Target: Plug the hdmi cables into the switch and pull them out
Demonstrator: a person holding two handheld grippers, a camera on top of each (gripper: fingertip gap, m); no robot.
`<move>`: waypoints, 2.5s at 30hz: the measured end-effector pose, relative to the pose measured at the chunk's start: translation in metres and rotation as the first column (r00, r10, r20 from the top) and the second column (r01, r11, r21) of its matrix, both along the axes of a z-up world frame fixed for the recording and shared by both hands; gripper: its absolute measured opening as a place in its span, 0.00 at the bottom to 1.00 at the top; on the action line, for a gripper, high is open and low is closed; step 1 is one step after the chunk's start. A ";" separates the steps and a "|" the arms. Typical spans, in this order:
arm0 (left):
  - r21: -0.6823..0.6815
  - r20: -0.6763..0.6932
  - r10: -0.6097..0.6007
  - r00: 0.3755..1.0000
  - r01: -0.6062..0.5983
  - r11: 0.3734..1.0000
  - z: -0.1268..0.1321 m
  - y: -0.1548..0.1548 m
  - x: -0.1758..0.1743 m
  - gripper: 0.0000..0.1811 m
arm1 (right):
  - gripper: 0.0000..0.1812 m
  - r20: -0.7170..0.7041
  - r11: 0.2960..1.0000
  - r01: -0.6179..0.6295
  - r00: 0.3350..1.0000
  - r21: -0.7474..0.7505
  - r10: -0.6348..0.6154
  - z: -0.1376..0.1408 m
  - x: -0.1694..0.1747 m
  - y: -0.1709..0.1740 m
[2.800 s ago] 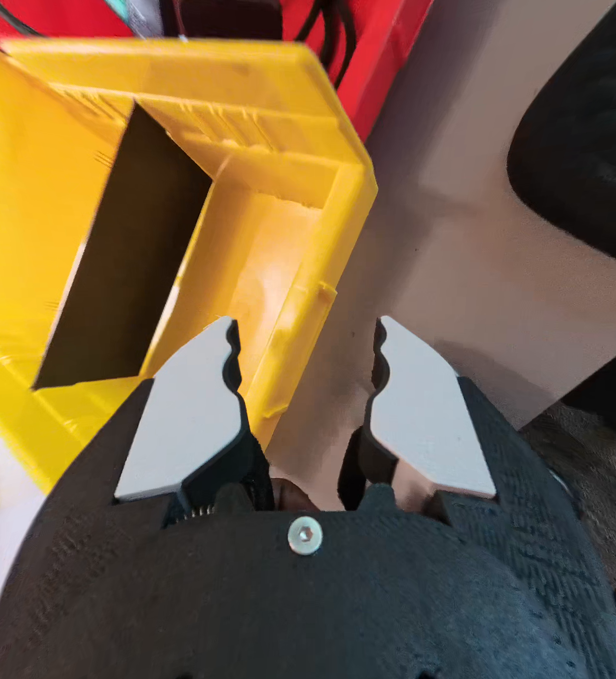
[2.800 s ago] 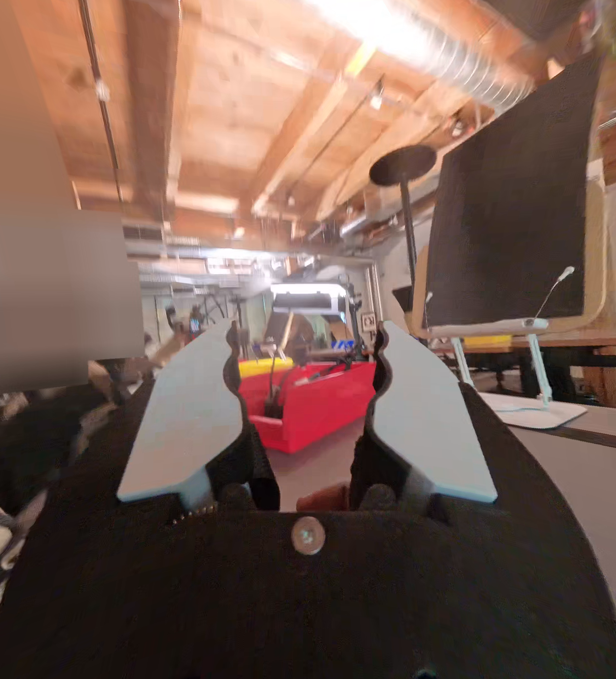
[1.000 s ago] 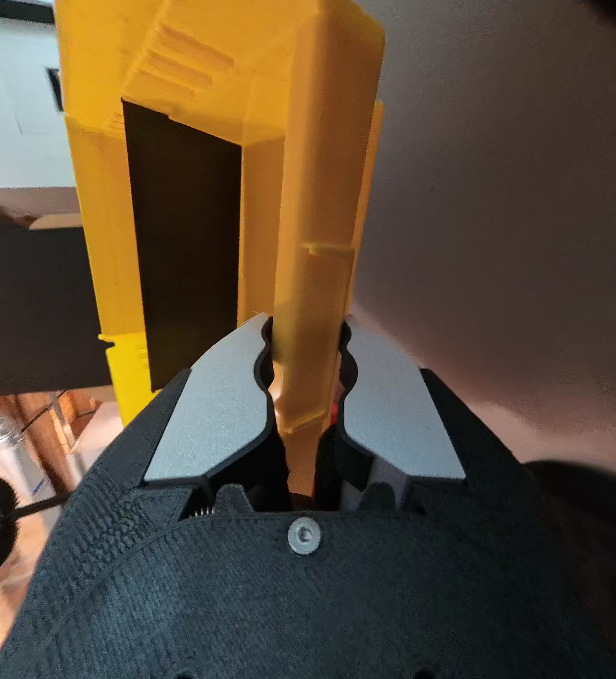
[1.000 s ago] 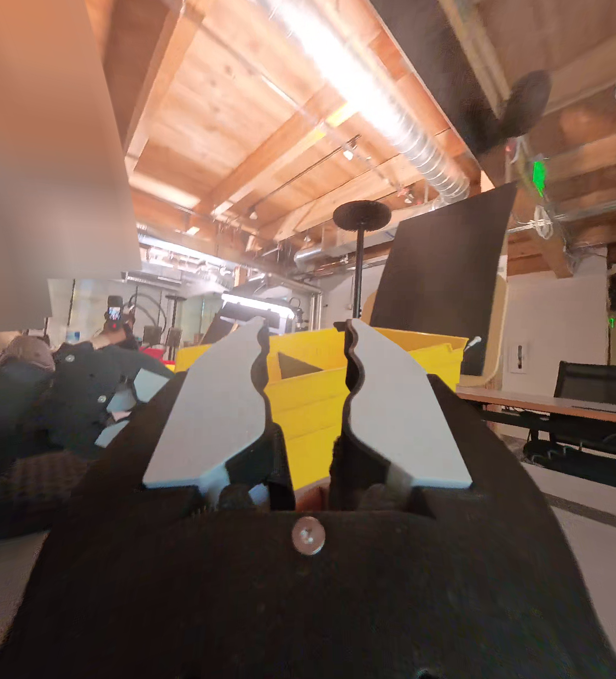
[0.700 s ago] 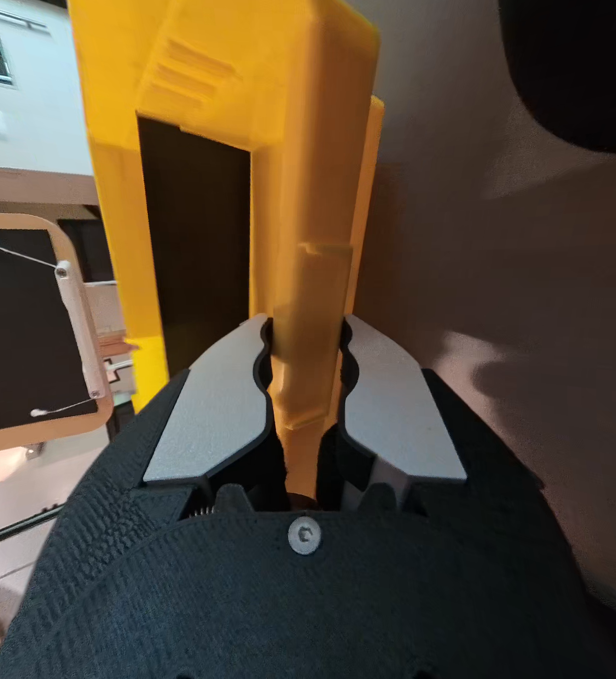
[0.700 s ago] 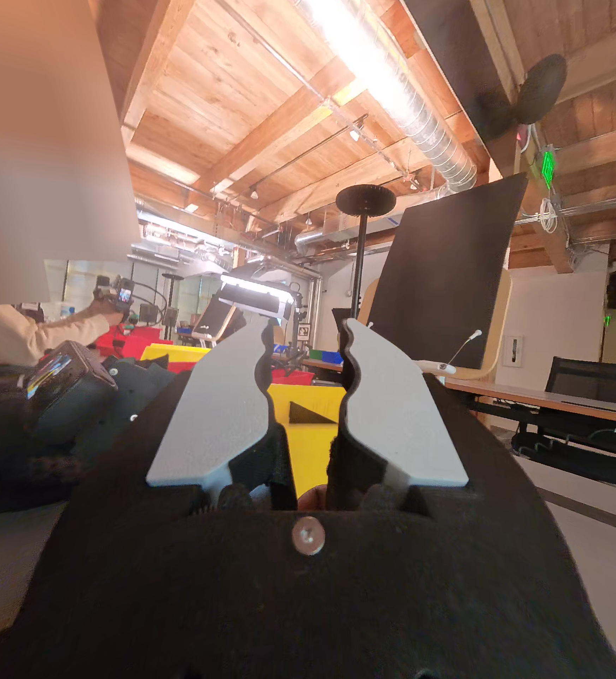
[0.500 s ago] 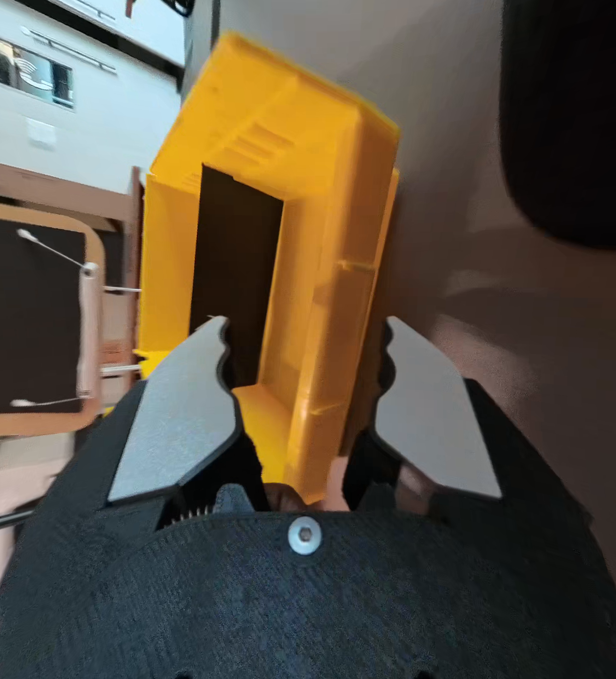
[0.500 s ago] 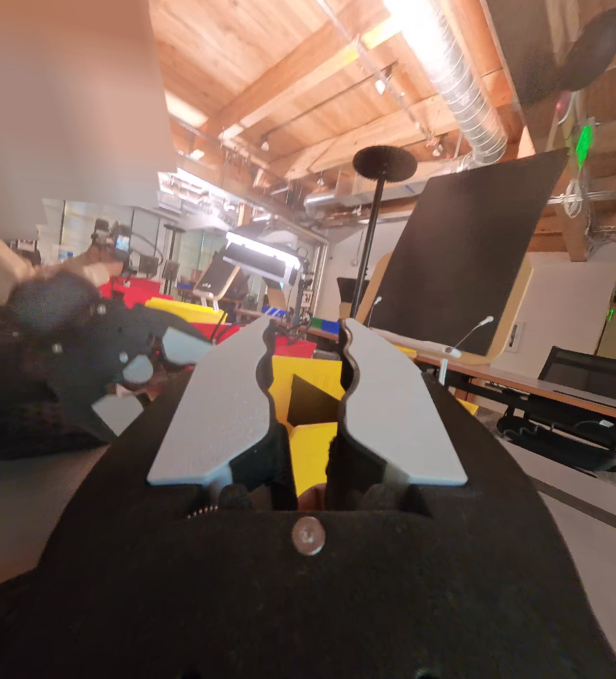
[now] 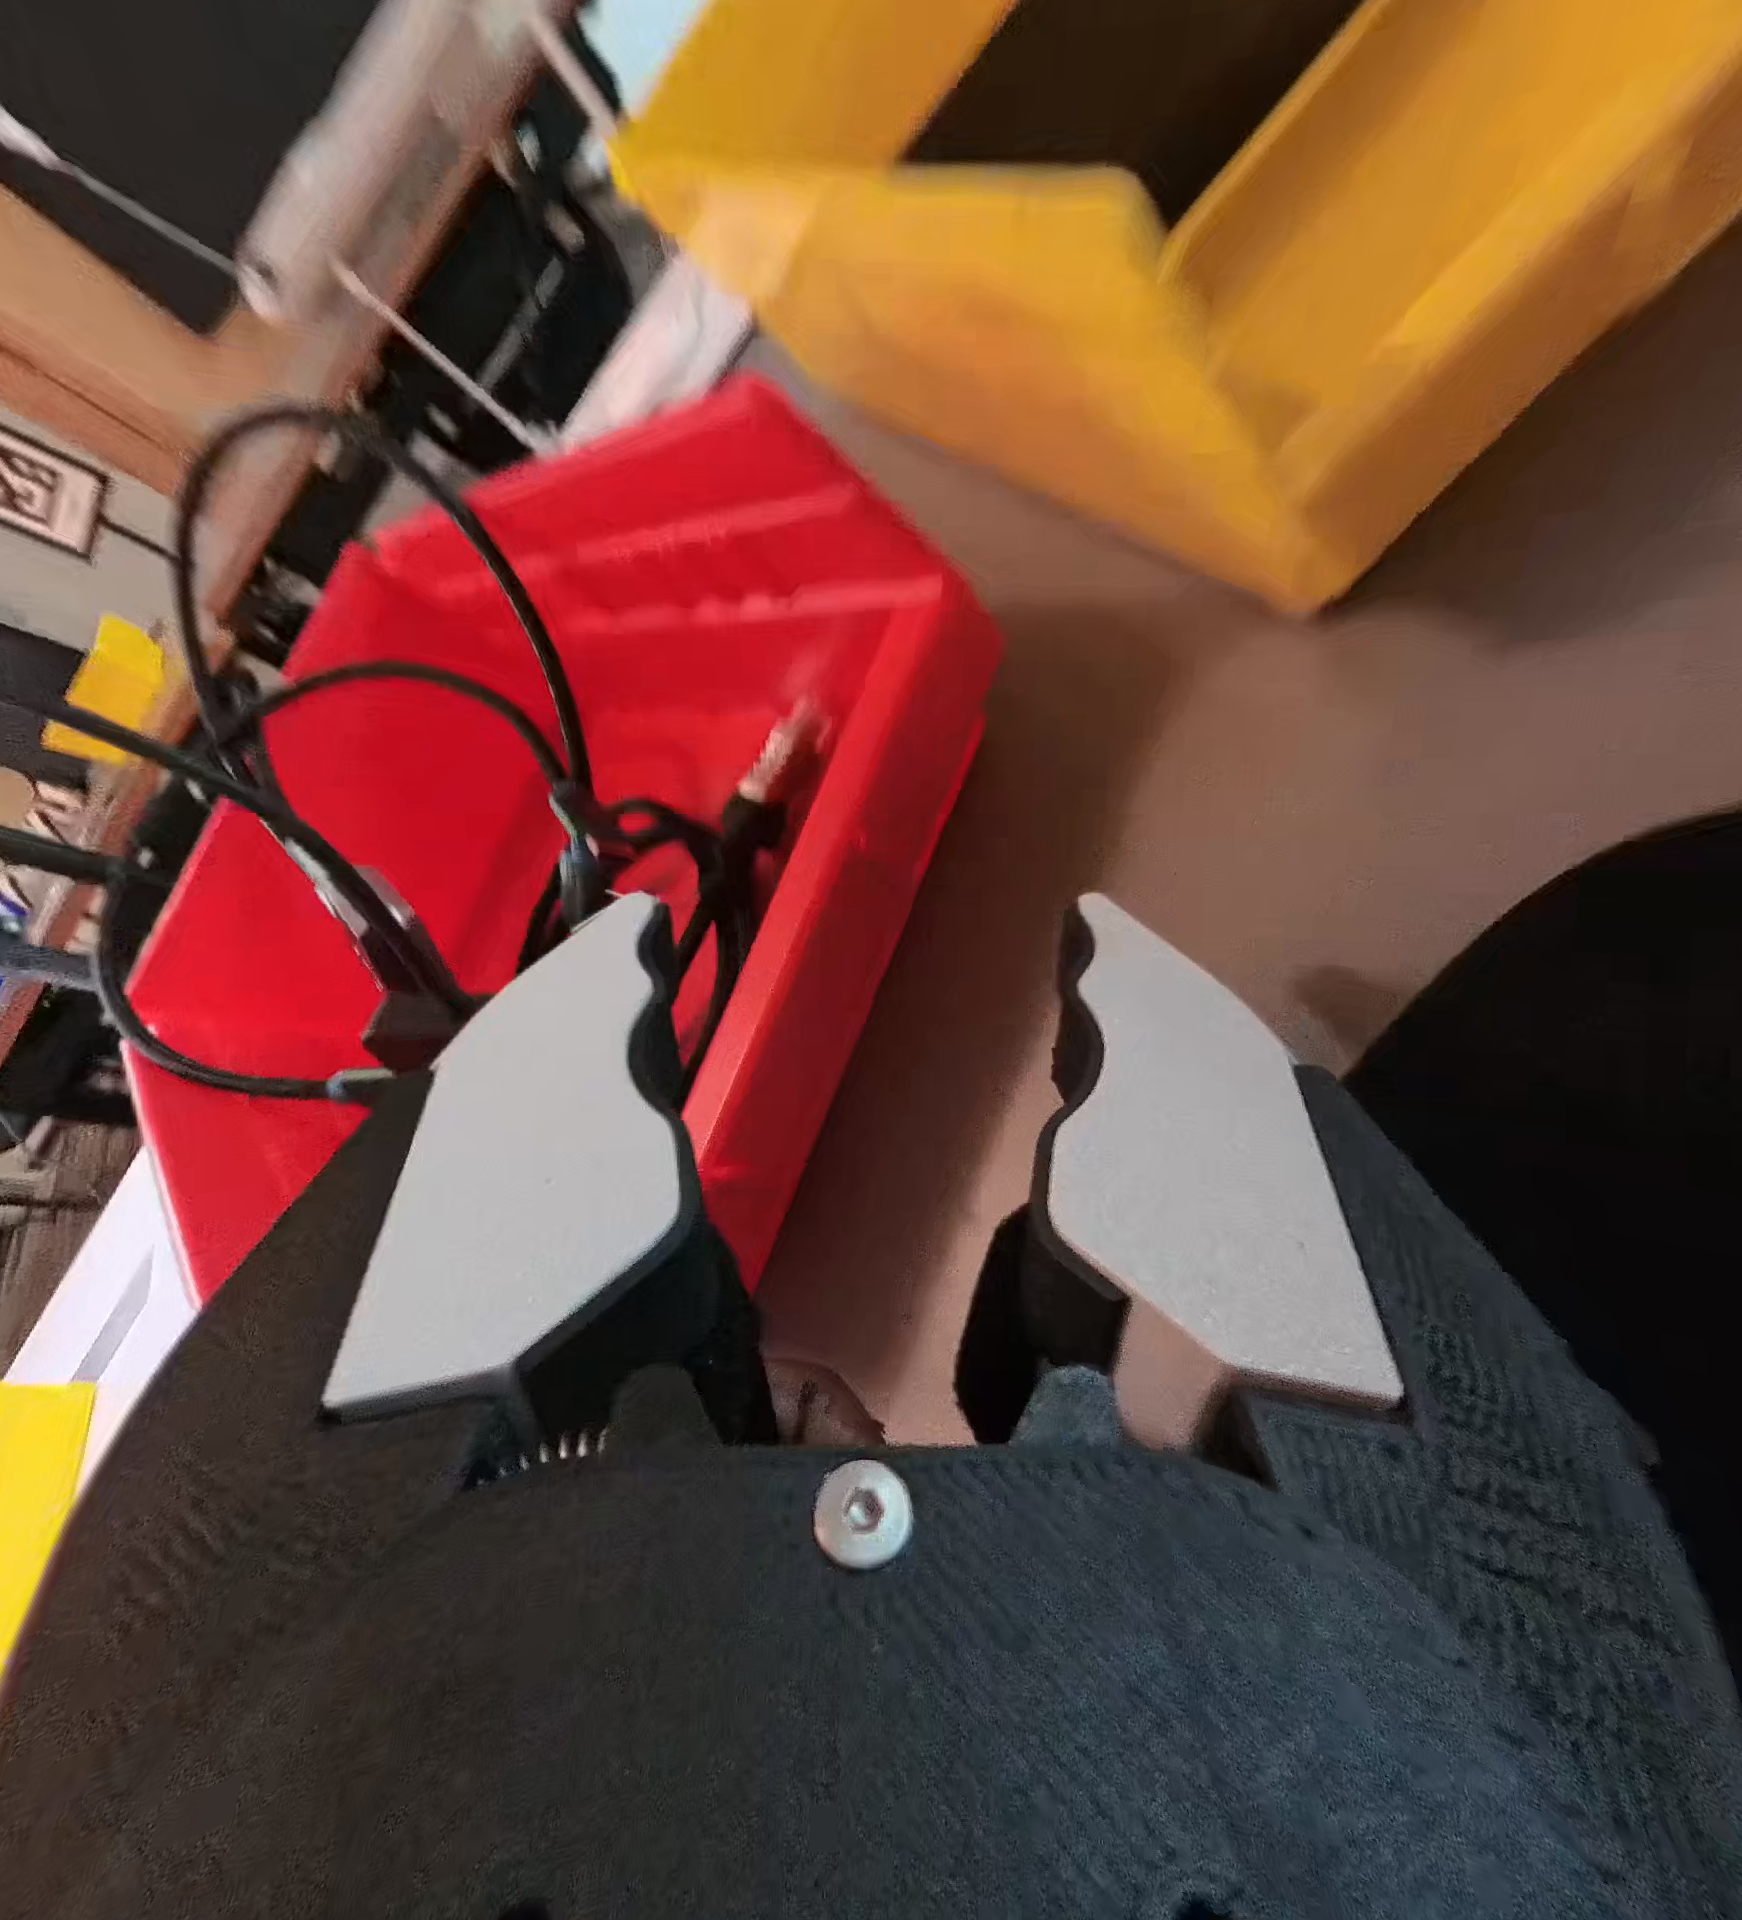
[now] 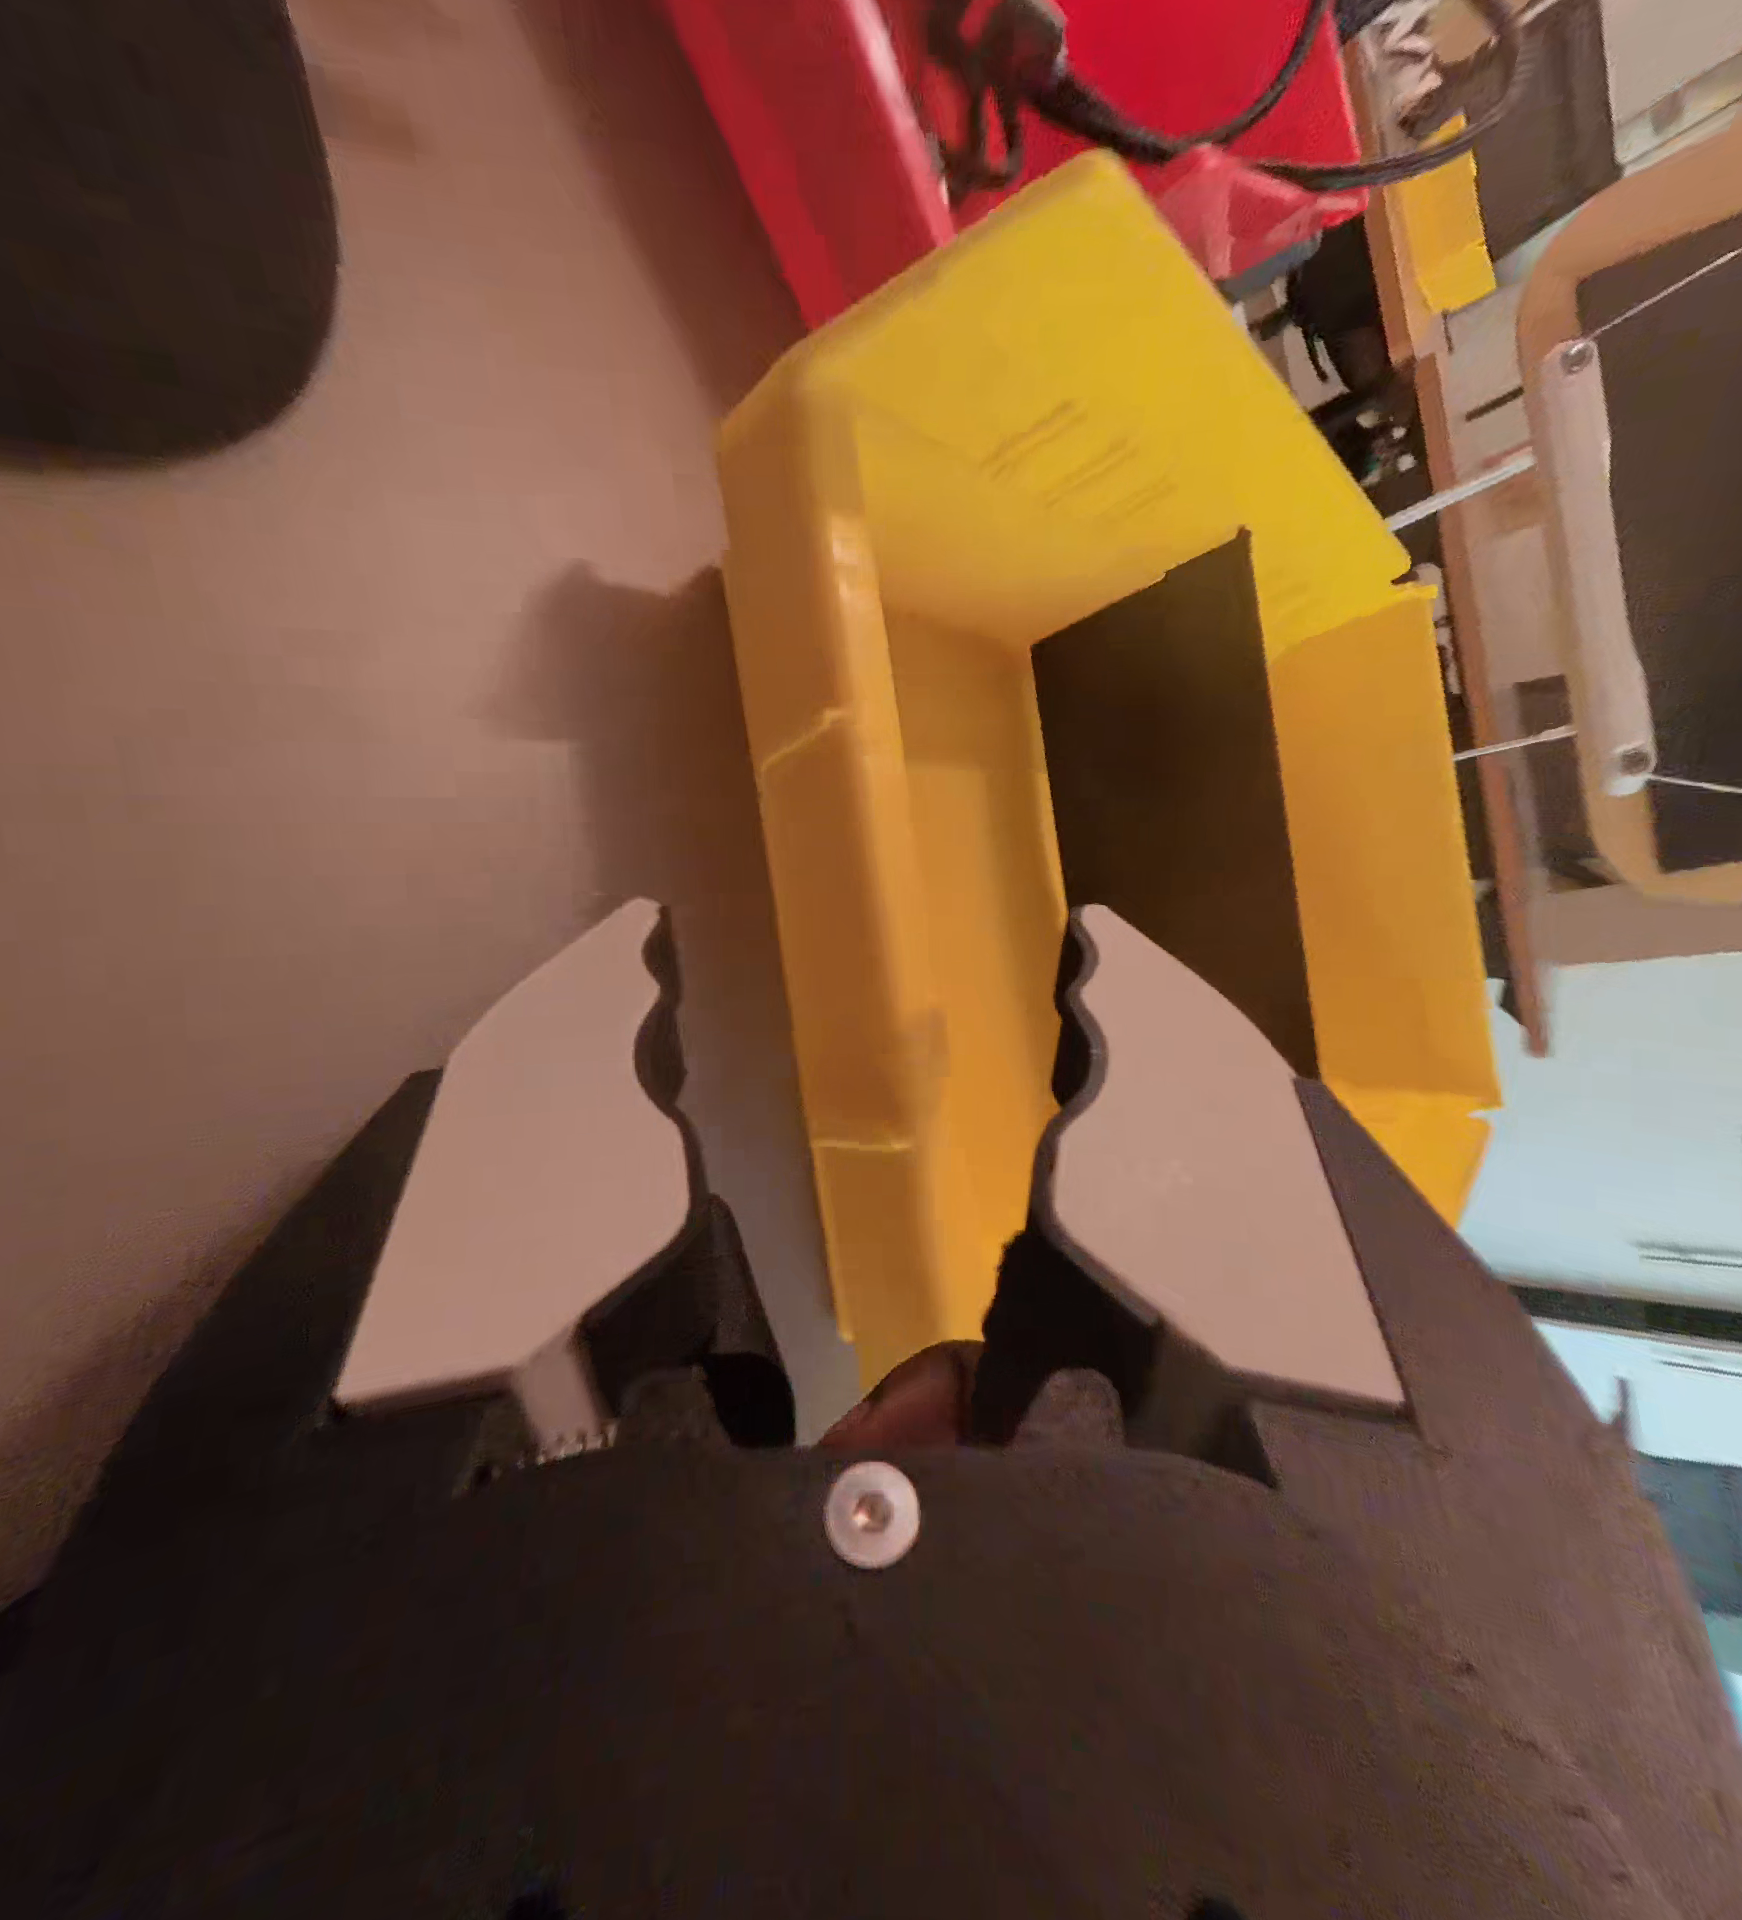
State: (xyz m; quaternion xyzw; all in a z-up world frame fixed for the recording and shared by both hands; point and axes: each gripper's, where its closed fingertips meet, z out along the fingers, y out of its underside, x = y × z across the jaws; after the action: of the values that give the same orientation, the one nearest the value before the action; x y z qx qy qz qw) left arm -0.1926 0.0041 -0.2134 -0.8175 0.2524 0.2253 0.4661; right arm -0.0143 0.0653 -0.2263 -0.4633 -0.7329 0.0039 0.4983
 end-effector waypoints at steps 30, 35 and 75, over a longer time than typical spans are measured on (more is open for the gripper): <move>-0.327 -0.138 0.341 0.930 -0.367 0.871 -0.026 -0.116 -0.107 0.22 | 0.19 0.205 0.932 0.362 0.914 -0.021 -0.351 -0.020 0.242 0.139; -0.373 0.064 0.350 0.935 -0.303 0.877 -0.024 -0.137 -0.099 0.23 | 0.21 0.221 0.919 0.387 0.906 -0.082 -0.361 -0.021 0.270 0.135; 0.671 0.446 0.322 0.835 -0.550 0.496 0.192 -0.118 -0.169 0.07 | 0.57 -0.716 0.920 -0.367 0.679 -0.138 0.163 0.082 0.029 -0.019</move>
State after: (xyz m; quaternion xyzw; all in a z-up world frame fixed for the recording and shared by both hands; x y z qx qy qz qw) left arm -0.3615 -0.1141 -0.0209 -0.5915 -0.1517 0.3127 0.7275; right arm 0.0147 0.0460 -0.1443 -0.3791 -0.5455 0.3493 0.6608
